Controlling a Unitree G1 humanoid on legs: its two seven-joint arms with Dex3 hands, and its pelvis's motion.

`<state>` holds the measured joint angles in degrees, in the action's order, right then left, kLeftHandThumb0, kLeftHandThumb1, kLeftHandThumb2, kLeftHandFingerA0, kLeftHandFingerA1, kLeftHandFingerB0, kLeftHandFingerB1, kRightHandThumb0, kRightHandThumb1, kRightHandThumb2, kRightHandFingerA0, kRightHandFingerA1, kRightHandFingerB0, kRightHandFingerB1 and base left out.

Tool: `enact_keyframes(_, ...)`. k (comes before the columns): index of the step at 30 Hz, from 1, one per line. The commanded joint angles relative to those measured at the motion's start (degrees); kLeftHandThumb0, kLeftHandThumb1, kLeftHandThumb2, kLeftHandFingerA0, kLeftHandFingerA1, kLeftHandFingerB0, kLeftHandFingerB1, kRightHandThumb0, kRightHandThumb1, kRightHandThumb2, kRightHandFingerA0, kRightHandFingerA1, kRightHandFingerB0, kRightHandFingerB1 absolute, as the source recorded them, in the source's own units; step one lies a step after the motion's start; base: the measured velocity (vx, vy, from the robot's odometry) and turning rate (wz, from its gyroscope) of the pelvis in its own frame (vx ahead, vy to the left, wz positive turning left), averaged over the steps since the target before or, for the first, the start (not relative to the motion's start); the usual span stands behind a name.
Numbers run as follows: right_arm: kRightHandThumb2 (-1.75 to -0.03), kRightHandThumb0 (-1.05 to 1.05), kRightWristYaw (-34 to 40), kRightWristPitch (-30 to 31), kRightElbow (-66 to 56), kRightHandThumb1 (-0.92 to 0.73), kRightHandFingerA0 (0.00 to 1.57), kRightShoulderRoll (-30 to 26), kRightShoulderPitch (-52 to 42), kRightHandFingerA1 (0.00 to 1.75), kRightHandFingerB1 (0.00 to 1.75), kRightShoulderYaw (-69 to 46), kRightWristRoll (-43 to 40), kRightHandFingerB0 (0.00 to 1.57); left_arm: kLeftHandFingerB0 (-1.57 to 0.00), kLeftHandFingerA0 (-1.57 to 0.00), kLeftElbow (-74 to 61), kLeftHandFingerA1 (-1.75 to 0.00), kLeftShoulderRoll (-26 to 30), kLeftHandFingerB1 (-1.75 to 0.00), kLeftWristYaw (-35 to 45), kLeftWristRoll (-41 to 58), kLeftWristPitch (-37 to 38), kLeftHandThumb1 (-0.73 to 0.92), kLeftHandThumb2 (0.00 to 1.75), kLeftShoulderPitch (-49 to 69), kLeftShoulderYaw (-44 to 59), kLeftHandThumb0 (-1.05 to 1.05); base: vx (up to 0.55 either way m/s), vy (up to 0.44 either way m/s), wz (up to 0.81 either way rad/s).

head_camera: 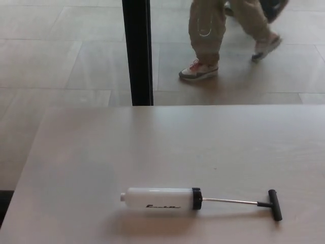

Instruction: The robot uses its left hand to lift the air pump kept on the middle of the desk and use the right hand to pull out the handle

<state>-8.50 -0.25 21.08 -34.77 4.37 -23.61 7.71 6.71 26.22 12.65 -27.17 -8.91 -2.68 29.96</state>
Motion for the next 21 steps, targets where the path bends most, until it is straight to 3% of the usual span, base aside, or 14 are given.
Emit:
enact_keyframes(1, -0.95, -0.93, 3.1, -12.5, 25.1, -0.57, 0.0, -16.9, -14.0, 0.13, 0.13, -26.3, -11.1, 0.03, -0.02, -0.02, 24.5, -0.39, 3.4, -0.3, 9.3, 33.4, 4.0, 0.62, 1.0, 19.0, 37.6, -0.74, 0.0, 0.0, 0.0)
enact_keyframes(2, -0.95, -0.93, 3.3, -12.7, 26.1, -0.57, 0.0, -17.2, -14.1, 0.13, 0.13, -26.7, -11.4, 0.03, -0.02, -0.02, 25.8, -0.39, 3.6, -0.3, 9.3, 33.6, 4.7, 0.62, 1.0, 19.2, 37.8, -0.74, 0.0, 0.0, 0.0)
enact_keyframes(3, -0.83, -0.85, 4.1, -12.9, 27.1, -0.53, 0.0, -17.6, -14.2, 0.0, 0.16, -26.7, -11.1, 0.0, -0.05, -0.05, 27.7, -0.38, 4.0, -0.29, 9.0, 33.3, 5.3, 0.83, 0.64, 19.5, 37.9, -0.71, 0.0, 0.0, 0.0)
enact_keyframes(4, -0.83, -0.85, 5.3, -13.1, 28.0, -0.53, 0.0, -17.8, -14.6, 0.0, 0.16, -26.7, -10.8, 0.0, -0.05, -0.05, 30.1, -0.38, 4.7, -0.29, 8.5, 32.9, 5.9, 0.83, 0.64, 19.8, 37.9, -0.71, 0.0, 0.0, 0.0)
enact_keyframes(5, -0.84, -0.83, 5.0, -13.0, 31.6, -0.55, 0.0, -17.6, -15.8, 0.02, 0.14, -29.8, -13.9, 0.0, -0.06, 0.0, 38.9, -0.44, 5.6, -0.33, 9.0, 35.4, 7.5, 0.62, 0.99, 20.9, 40.5, -0.74, 0.0, 0.0, 0.0)
enact_keyframes(9, -0.97, -0.9, 5.0, -14.1, 34.0, -0.58, 0.0, -15.5, -17.7, 0.24, 0.11, -33.5, -17.0, 0.0, -0.12, 0.0, 47.3, -0.5, 5.5, -0.45, 6.6, 34.5, 11.2, 0.63, 1.01, 22.7, 40.2, -0.82, 0.0, 0.0, 0.0)
enact_keyframes(10, -0.74, -0.83, 5.7, -14.9, 34.1, -0.68, 0.0, -12.9, -17.5, 0.0, 0.24, -34.2, -18.1, 0.03, -0.08, -0.01, 50.0, -0.39, 4.5, -0.32, 7.9, 37.0, 9.2, 0.8, 0.64, 22.6, 42.2, -0.73, 0.0, 0.0, 0.0)
enact_keyframes(12, -0.74, -0.83, 5.6, -15.3, 34.5, -0.68, 0.0, -12.7, -17.3, 0.0, 0.24, -34.4, -18.1, 0.03, -0.08, -0.01, 51.1, -0.39, 4.7, -0.32, 8.3, 37.3, 9.4, 0.8, 0.64, 22.5, 42.5, -0.73, 0.0, 0.0, 0.0)
enact_keyframes(14, -1.0, -0.94, 6.3, -15.2, 36.7, -0.62, 0.0, -8.1, -15.6, 0.22, 0.1, -32.8, -18.4, 0.13, 0.0, -0.01, 55.1, -0.52, 2.2, -0.49, 5.0, 37.4, 7.6, 0.55, 1.09, 22.5, 42.8, -0.37, 0.0, 0.0, 0.0)
enact_keyframes(15, -1.0, -0.94, 6.2, -15.3, 37.0, -0.62, 0.0, -7.9, -15.5, 0.22, 0.1, -32.9, -18.3, 0.13, 0.0, -0.01, 55.7, -0.52, 2.2, -0.49, 4.9, 37.3, 7.7, 0.55, 1.09, 22.5, 42.8, -0.37, 0.0, 0.0, 0.0)
enact_keyframes(16, -1.0, -0.88, 6.4, -16.6, 37.1, -0.6, 0.0, -6.3, -15.2, 0.27, 0.16, -32.6, -18.3, 0.09, -0.19, -0.15, 56.7, -0.44, 1.4, -0.36, 3.4, 38.8, 7.3, 0.81, 0.66, 21.8, 44.4, -0.64, 0.0, 0.0, 0.0)
enact_keyframes(17, -1.0, -0.92, 6.4, -16.7, 37.3, -0.63, 0.0, -5.7, -15.1, 0.23, 0.1, -32.5, -18.3, 0.13, 0.0, -0.03, 56.5, -0.53, 0.3, -0.49, 4.3, 38.7, 7.3, 0.55, 1.08, 22.0, 44.0, -0.37, 0.0, 0.0, 0.0)
enact_keyframes(18, -0.99, -0.9, 5.9, -16.8, 38.6, -0.63, 0.0, -3.8, -13.9, 0.24, 0.1, -32.4, -19.0, 0.1, -0.18, -0.21, 57.9, -0.45, -0.2, -0.36, 2.8, 36.3, 5.9, 0.76, 0.62, 22.3, 42.0, -0.67, 0.0, 0.0, 0.0)
enact_keyframes(21, -0.98, -0.9, 3.8, -16.8, 40.4, -0.63, 0.0, -2.4, -13.2, 0.2, 0.07, -33.1, -20.2, 0.1, -0.21, -0.21, 59.6, -0.5, -0.9, -0.4, 2.8, 35.7, 6.8, 0.73, 0.61, 22.5, 41.4, -0.65, 0.0, 0.0, 0.0)
